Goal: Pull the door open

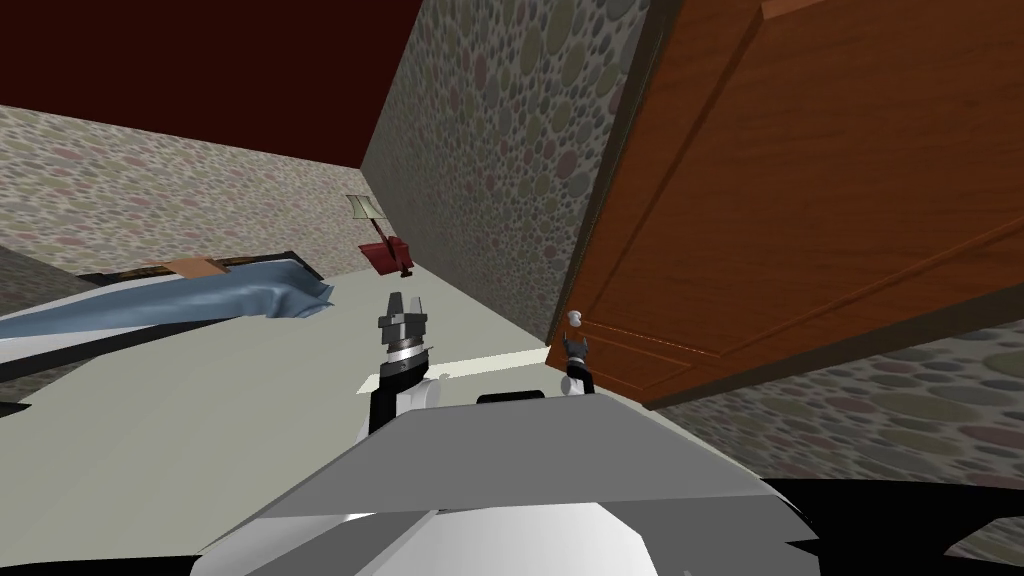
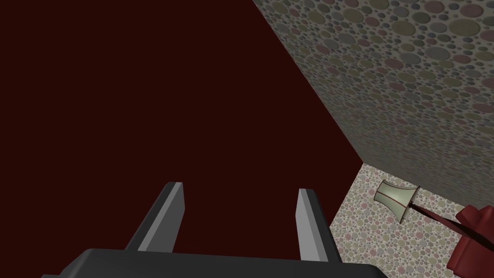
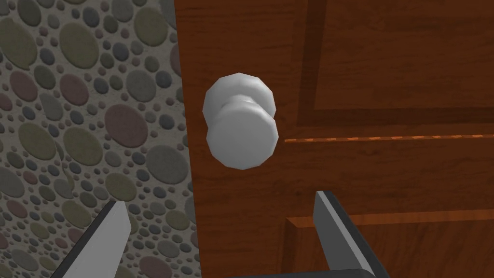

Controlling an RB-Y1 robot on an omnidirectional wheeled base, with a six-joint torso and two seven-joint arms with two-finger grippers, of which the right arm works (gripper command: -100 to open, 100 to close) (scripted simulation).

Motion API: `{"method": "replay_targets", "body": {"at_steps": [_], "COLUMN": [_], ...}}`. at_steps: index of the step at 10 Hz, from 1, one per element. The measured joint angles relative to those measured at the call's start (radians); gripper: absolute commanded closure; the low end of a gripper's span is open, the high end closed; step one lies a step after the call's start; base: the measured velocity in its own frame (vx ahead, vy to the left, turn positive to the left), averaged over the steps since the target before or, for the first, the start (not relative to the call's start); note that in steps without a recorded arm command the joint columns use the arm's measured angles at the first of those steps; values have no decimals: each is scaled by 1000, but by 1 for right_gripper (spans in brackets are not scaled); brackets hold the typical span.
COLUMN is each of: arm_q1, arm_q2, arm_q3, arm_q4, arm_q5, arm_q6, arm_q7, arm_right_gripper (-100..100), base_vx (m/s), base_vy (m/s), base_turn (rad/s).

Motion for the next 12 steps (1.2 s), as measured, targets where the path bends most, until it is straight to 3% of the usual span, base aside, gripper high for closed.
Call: {"method": "replay_targets", "body": {"at_steps": [3, 4, 6, 9, 10, 12], "arm_q1": [9, 34, 29, 47, 47, 45], "arm_q2": [-50, -70, -89, -153, -155, -154], "arm_q3": [-1, -7, -3, -5, -5, -6], "arm_q4": [28, -3, 34, 58, 60, 58], "arm_q5": [-7, -14, -14, -23, -24, -24], "arm_q6": [-10, 0, -16, -27, -28, -28], "arm_q7": [-60, -68, -103, -174, -180, -175], "arm_right_gripper": [-100, -100, -100, -100, 100, 100], "base_vx": [131, 95, 90, 133, -8, -21], "base_vy": [0, -16, 2, -28, 2, 5], "base_turn": [61, 29, 51, 51, -12, 5]}}
